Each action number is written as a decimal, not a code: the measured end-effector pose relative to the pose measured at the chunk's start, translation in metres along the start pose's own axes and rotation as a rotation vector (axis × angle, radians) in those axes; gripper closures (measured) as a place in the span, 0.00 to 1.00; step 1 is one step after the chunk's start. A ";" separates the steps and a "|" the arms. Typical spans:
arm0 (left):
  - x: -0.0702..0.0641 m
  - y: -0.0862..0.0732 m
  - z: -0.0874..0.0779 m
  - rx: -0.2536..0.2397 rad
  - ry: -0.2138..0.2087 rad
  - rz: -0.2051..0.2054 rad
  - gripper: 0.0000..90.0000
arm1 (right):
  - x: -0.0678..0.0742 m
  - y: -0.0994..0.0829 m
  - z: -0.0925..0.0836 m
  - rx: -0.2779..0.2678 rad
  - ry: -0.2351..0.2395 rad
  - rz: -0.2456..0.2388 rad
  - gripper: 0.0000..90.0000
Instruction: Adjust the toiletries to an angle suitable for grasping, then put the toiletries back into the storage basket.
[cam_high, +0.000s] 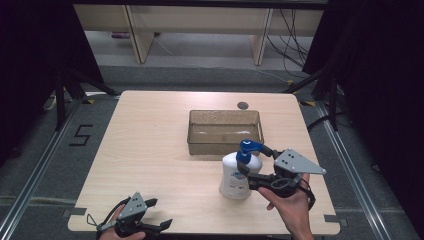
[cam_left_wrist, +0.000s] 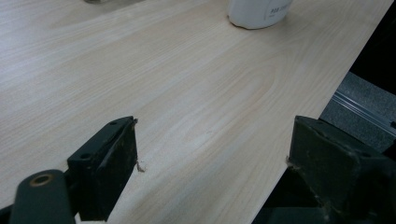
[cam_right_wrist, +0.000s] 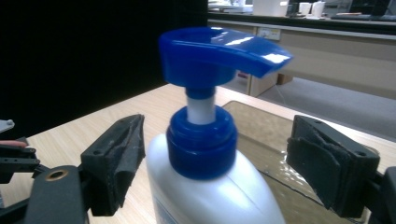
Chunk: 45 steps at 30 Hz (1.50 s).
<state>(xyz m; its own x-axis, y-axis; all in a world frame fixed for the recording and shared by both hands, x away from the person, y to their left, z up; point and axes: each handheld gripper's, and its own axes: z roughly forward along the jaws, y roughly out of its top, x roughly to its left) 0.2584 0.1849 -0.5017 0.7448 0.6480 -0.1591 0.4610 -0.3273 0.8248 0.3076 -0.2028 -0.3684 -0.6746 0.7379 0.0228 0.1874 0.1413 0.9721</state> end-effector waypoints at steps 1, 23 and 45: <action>0.000 0.001 -0.001 0.010 -0.005 0.007 0.16 | 0.000 0.000 0.001 0.009 0.003 -0.005 0.23; 0.000 0.000 -0.002 0.001 -0.007 -0.001 0.16 | 0.002 0.007 0.018 -0.026 0.038 -0.033 0.50; -0.003 0.001 -0.002 -0.005 -0.015 0.010 0.16 | 0.006 0.010 0.010 -0.085 0.001 -0.060 0.70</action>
<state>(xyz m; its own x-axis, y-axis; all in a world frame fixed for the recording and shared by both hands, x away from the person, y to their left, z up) 0.2553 0.1845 -0.4995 0.7566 0.6345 -0.1583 0.4507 -0.3305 0.8292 0.3123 -0.1906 -0.3613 -0.6834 0.7292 -0.0357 0.0858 0.1289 0.9879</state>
